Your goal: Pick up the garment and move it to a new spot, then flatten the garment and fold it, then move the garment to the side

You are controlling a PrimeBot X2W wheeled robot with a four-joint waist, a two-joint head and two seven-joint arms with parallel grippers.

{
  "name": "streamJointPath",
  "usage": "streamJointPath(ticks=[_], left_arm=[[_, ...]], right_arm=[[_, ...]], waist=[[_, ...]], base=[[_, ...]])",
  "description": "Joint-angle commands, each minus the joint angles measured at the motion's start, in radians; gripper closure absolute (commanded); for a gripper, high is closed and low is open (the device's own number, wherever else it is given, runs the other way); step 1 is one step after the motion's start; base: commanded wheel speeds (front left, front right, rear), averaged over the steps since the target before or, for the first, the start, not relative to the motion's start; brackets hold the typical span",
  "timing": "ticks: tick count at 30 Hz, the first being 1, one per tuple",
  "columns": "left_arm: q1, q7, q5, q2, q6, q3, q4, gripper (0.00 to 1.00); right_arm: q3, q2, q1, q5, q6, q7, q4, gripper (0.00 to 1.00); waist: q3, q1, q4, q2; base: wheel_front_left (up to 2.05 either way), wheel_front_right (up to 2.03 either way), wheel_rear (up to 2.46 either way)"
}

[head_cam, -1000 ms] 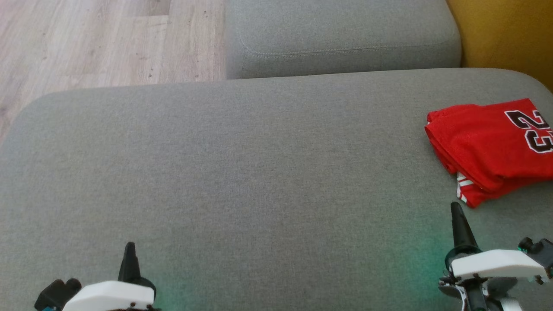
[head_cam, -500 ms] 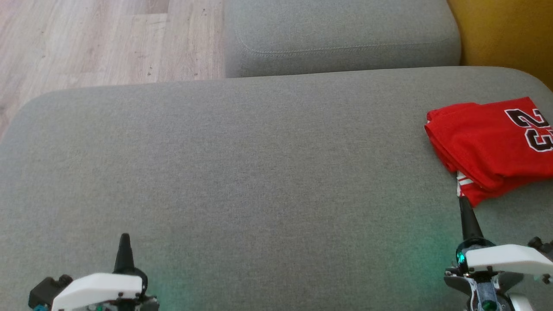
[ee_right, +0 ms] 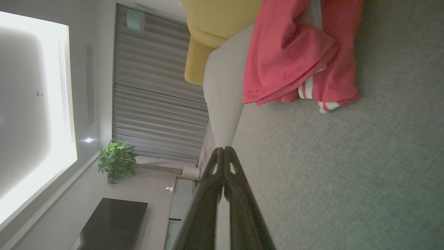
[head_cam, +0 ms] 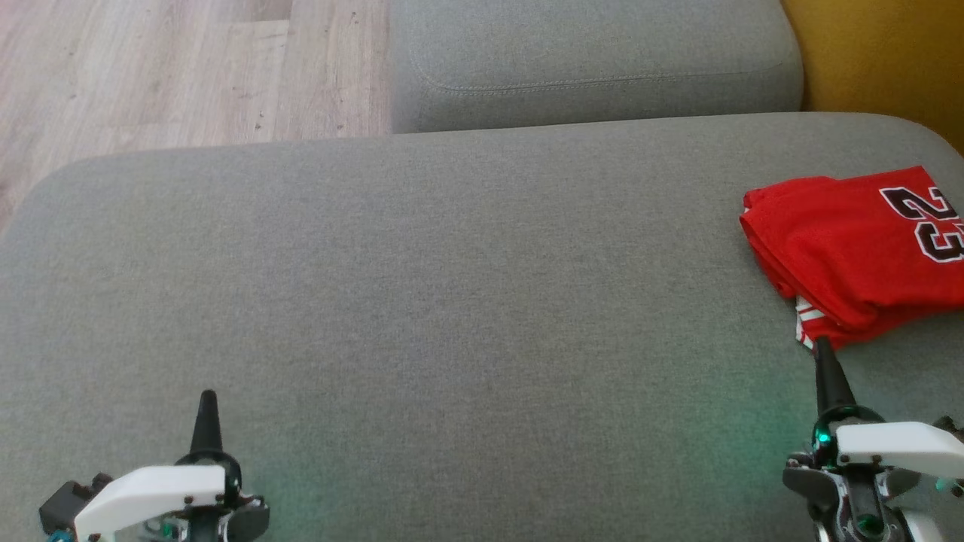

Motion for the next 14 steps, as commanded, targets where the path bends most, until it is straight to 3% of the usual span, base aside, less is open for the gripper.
streamJointPath(ticks=[1,14], left_arm=[[-0.058,0.01,-0.026,-0.005,-0.016,0.048,-0.025,1.0],[-0.084,0.046,-0.123,-0.032,-0.062,0.112,-0.015,1.0]], right_arm=[[0.007,-0.021,-0.058,0.038,-0.001,0.009,-0.033,1.0],[-0.013,-0.02,-0.077,0.185,-0.001,0.028,-0.034,1.0]], waist=[[0.0,-0.0001,0.0,0.0],[0.004,-0.0001,-0.003,0.0]], base=[[0.0,0.0,0.0],[0.0,0.0,0.0]])
